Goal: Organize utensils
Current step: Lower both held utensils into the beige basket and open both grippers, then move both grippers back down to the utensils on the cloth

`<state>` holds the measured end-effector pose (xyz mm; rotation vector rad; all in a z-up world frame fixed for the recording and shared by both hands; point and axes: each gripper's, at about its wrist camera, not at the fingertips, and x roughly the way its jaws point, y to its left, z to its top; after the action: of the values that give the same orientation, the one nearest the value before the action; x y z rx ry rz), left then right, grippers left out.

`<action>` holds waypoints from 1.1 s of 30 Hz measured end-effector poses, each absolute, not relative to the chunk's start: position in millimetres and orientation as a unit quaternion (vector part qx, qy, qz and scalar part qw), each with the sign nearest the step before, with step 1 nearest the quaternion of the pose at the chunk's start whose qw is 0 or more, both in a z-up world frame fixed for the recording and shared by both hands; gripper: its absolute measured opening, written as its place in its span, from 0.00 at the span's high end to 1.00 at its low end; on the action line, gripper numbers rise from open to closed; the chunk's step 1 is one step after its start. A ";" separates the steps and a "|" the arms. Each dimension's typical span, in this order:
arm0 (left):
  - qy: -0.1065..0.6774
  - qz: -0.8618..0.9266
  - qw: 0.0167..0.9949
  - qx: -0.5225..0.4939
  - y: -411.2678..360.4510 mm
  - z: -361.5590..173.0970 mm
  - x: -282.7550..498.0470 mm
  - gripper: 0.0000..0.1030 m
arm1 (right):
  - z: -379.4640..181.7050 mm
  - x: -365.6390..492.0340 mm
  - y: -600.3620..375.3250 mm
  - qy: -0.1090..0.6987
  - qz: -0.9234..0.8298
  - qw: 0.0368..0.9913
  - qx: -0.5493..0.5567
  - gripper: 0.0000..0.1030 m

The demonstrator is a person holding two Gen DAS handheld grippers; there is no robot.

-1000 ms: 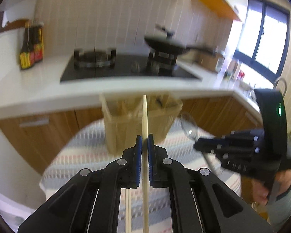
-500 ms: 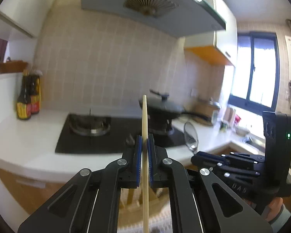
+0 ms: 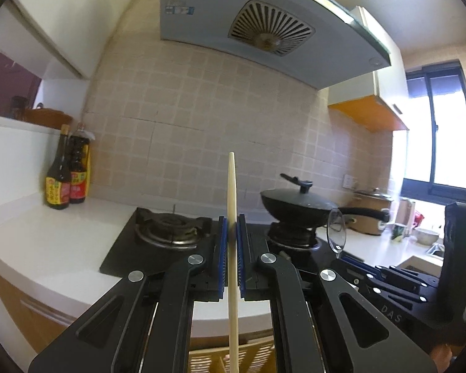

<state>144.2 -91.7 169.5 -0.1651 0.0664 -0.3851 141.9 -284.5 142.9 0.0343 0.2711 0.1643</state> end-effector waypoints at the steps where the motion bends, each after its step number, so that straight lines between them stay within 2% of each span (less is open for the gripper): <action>1: 0.035 -0.188 0.978 -0.081 -92.3 165.1 147.5 0.96 | 139.1 143.6 -284.0 0.135 0.080 0.987 0.016 0.90; 13: 0.039 -0.173 0.982 -0.066 -93.0 139.5 154.6 0.95 | 118.1 148.0 -291.6 0.129 0.078 0.988 0.032 0.90; 15: 0.041 -0.171 0.982 -0.063 -91.8 138.2 153.0 0.85 | 116.0 146.5 -294.1 0.140 0.086 0.986 0.041 0.89; 19: 0.048 -0.175 0.981 -0.066 -85.4 139.4 145.8 0.81 | 115.7 137.4 -300.5 0.152 0.086 0.983 0.051 0.84; 21: 0.048 -0.177 0.980 -0.072 -78.6 143.1 137.9 0.68 | 117.2 132.0 -303.1 0.158 0.088 0.982 0.056 0.84; 27: 0.047 -0.193 0.976 -0.087 -61.5 158.0 108.4 0.59 | 127.0 100.8 -302.7 0.168 0.092 0.980 0.059 0.84; 29: 0.047 -0.200 0.975 -0.086 -57.3 163.1 96.9 0.59 | 130.9 88.8 -299.1 0.172 0.094 0.979 0.055 0.79; 30: 0.046 -0.202 0.975 -0.086 -55.7 165.4 91.7 0.58 | 132.7 82.7 -297.1 0.173 0.094 0.979 0.054 0.74; 33: 0.044 -0.209 0.974 -0.079 -50.5 172.0 71.8 0.52 | 138.5 63.7 -291.3 0.174 0.079 0.980 0.050 0.46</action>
<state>71.8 -50.5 172.0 -0.1588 0.0892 -0.4207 63.7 -291.3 138.5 0.1015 0.3503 0.1584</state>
